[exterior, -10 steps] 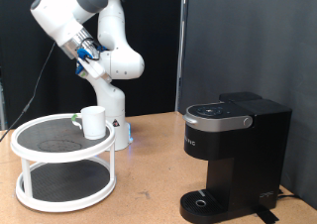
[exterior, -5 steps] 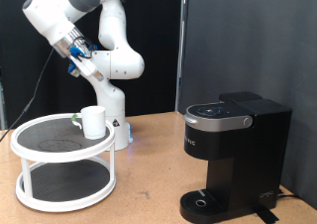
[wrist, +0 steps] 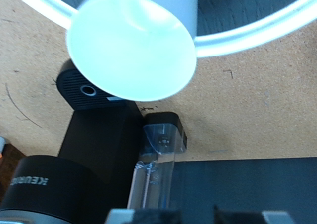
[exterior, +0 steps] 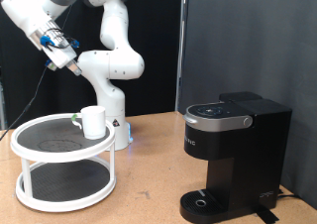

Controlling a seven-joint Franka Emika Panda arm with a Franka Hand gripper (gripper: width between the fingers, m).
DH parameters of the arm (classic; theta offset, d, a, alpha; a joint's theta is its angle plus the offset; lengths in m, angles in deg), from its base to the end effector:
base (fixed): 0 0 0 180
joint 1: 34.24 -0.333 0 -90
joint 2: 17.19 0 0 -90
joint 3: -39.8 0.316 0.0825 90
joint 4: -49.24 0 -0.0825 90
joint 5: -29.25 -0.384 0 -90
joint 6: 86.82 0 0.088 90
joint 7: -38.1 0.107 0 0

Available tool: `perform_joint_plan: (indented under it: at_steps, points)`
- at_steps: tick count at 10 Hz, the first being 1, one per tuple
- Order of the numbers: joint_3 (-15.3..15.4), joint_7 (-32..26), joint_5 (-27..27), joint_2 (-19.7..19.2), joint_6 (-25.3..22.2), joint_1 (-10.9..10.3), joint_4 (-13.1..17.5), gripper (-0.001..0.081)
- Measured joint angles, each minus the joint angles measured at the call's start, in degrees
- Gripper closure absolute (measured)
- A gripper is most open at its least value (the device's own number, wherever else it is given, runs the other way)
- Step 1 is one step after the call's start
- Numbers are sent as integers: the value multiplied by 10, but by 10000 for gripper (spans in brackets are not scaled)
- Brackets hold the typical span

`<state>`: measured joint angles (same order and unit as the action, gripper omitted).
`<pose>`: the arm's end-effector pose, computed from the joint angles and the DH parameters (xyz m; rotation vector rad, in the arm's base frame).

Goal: Make a cup of coffee with the keurig machine

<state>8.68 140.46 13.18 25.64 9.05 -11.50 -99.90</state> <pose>0.2050 -0.2405 0.4528 -0.6760 2.5274 0.7244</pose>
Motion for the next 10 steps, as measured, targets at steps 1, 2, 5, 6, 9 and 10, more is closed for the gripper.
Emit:
perform_joint_plan:
  at_steps: [1,2,5,6,9,10]
  points:
    - [-1,0,0,-10,6,0,10,806]
    - [-1,0,-1,-20,11,-2,18,806]
    - [-3,-4,-11,-58,20,-17,38,806]
    - [-3,-9,-15,-70,27,-21,41,806]
    - [-3,-20,-25,-99,46,-28,45,806]
    - [-3,-22,-26,-106,55,-31,45,806]
